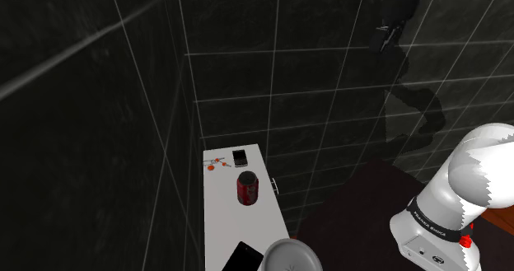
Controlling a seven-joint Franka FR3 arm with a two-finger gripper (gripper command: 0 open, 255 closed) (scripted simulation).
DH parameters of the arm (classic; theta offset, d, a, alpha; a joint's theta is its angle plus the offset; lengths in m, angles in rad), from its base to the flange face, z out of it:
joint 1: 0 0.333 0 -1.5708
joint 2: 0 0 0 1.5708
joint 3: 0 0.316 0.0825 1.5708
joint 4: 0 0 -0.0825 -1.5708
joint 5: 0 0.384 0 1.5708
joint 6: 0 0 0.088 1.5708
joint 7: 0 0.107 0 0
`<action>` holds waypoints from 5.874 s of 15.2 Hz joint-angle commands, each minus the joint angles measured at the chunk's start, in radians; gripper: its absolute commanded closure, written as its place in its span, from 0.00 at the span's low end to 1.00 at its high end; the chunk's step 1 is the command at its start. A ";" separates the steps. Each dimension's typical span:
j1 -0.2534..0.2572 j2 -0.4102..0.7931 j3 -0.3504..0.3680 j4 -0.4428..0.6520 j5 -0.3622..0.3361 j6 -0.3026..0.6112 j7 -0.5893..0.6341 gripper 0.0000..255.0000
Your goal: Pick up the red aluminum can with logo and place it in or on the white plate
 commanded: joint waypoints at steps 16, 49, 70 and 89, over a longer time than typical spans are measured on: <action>0.102 0.215 0.153 -0.229 0.123 0.426 0.161 0.00; 0.288 1.190 0.305 0.032 -0.115 1.106 0.585 0.00; 0.278 1.159 0.318 0.028 -0.097 1.080 0.572 1.00; 0.270 0.888 0.414 -0.093 0.054 0.946 0.540 1.00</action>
